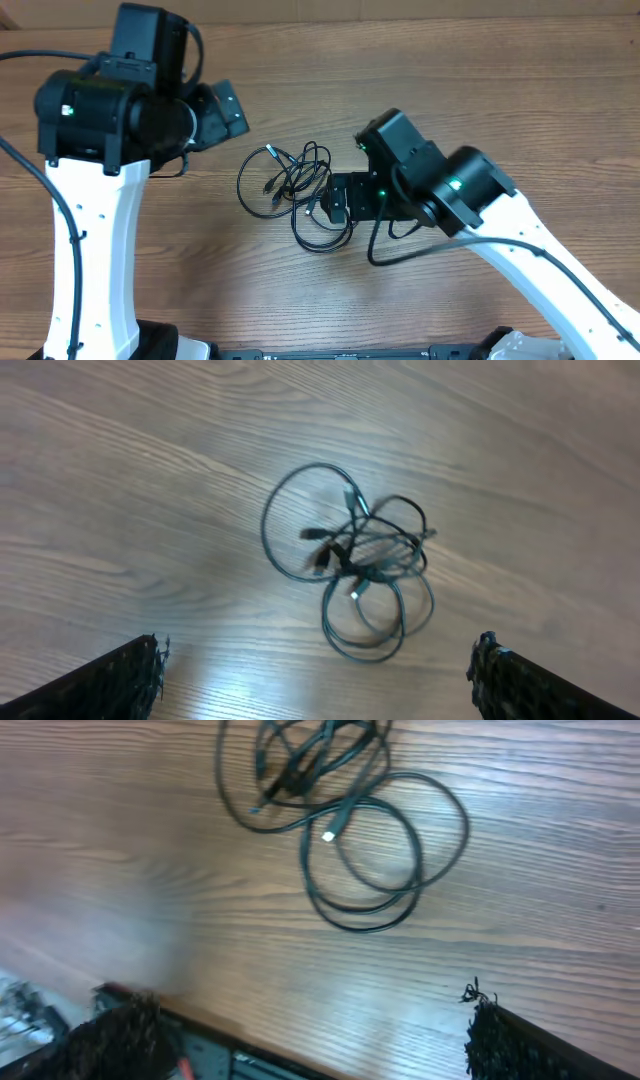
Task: Untangle cables
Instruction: 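Move the right gripper over the loosened cable pile, then lower the right gripper into the cable tangle, then close the right gripper on cable strands in the tangle, then lift the grasped strands with the right gripper and pull back-right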
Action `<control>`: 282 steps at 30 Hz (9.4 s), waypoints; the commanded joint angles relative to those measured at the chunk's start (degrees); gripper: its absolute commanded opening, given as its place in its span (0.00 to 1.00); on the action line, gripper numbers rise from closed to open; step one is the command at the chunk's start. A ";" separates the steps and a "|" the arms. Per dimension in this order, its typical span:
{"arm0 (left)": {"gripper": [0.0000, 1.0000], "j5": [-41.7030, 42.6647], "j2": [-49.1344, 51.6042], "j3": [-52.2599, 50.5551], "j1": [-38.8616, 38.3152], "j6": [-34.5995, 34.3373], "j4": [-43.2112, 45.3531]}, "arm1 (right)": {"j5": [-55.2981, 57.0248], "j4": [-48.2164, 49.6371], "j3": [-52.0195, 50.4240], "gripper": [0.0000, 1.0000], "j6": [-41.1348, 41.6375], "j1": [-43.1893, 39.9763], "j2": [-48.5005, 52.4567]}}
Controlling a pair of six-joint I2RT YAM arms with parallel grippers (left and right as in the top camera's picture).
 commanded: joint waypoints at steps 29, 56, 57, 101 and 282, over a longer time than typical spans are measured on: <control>1.00 -1.49 2.56 -11.69 2.80 3.28 -0.15 | 2.32 17.03 1.25 1.00 5.86 0.11 6.54; 0.96 7.21 2.58 -12.22 2.01 12.35 0.46 | 2.03 14.93 -1.46 1.00 8.61 -5.84 6.73; 0.95 7.85 2.58 -12.22 2.01 12.39 0.50 | 2.05 14.32 -1.86 1.00 8.35 -5.84 6.73; 1.00 -1.57 2.60 -12.22 2.05 7.58 -0.15 | -1.29 23.32 -5.68 0.65 16.15 -4.55 18.12; 1.00 -2.47 2.60 -12.22 2.05 8.90 0.26 | 0.72 10.19 18.75 0.04 -9.51 0.22 -1.31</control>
